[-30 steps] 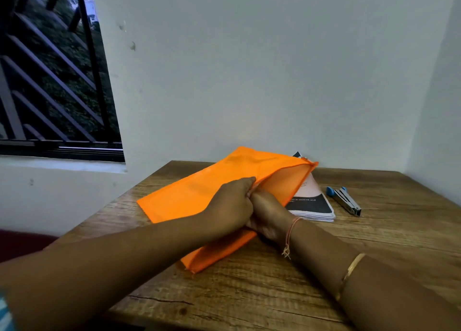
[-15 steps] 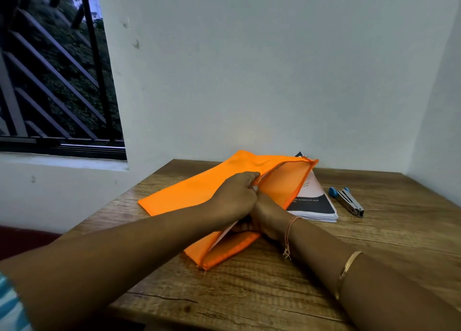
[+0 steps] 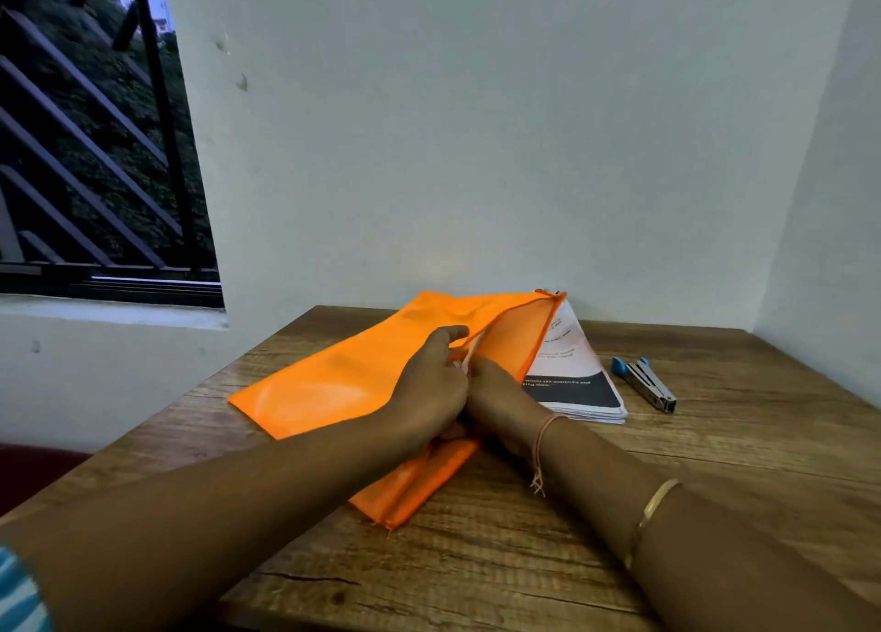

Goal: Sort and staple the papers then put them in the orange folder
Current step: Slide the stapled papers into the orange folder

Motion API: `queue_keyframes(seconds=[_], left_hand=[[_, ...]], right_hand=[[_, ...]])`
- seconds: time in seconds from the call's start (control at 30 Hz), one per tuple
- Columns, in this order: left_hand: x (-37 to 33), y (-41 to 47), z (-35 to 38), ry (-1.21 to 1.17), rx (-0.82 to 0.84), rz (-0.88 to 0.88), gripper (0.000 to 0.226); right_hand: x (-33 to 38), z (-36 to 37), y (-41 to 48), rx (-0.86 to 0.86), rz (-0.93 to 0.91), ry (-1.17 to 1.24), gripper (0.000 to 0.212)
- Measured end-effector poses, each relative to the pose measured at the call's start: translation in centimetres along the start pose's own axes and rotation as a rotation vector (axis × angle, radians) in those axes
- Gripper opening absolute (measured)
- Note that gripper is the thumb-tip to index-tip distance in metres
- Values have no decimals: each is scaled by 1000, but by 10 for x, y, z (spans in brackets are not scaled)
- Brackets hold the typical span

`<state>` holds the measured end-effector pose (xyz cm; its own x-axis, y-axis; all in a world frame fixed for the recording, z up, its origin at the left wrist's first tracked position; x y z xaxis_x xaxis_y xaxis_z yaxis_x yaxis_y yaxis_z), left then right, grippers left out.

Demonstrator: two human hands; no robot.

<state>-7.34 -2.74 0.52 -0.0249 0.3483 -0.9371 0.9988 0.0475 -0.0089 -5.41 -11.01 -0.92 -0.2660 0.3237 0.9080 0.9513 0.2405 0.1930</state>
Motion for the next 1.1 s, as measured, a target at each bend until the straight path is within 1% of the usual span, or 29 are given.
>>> queue_keyframes(seconds=[0.07, 0.13, 0.2, 0.23, 0.33, 0.4, 0.47, 0.57, 0.63, 0.7, 0.77, 0.83, 0.9, 1.03, 1.1], left_hand=[[1, 4, -1, 83, -3, -1, 51], [3, 6, 1, 159, 63, 2, 58], [10, 10, 4, 272, 107, 18, 63], [15, 14, 4, 356, 116, 8, 63], [28, 24, 0, 730, 75, -79, 54], [32, 25, -3, 858, 55, -109, 49], [33, 28, -3, 928, 36, -104, 52], [34, 37, -5, 1014, 16, -140, 61], [40, 47, -11, 1042, -13, -139, 65], [46, 57, -16, 1047, -44, -106, 68], [49, 62, -20, 1053, -62, -115, 70], [49, 64, -24, 1100, -86, -170, 74], [51, 67, -27, 1140, -113, -205, 77], [51, 74, -34, 1201, -147, -268, 80], [50, 76, -39, 1226, -163, -302, 77]], right_hand=[[-1, -2, 1, 16, 4, -57, 21], [-3, -7, 4, 1, -12, -204, 24], [-3, -12, 4, -47, 11, -274, 25], [-5, -15, 4, -80, 36, -251, 24], [-7, -26, 6, -174, 96, -140, 23], [-10, -33, 10, -226, 75, -146, 26], [-13, -36, 13, -266, 16, -272, 29], [-17, -39, 16, -332, -96, -572, 26], [-20, -40, 17, -335, -129, -746, 25], [-26, -40, 19, -244, -85, -801, 28], [-35, -40, 21, -68, 63, -847, 45], [-40, -41, 21, 78, 215, -935, 60], [-39, -42, 18, 127, 286, -977, 66], [-35, -45, 14, 164, 329, -1007, 70], [-34, -46, 13, 176, 339, -1011, 70]])
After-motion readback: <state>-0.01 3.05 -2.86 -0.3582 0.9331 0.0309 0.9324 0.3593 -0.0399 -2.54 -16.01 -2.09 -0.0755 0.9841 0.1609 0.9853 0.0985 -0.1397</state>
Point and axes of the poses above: each hand's wrist, its own y-axis towards the middle knuckle, its own z-axis out of the palm, x = y × z, the point moved 1 cm from there along y, towards the middle knuckle, and after that the axes turned 10 degrees about -z, right-handed, at the moved point
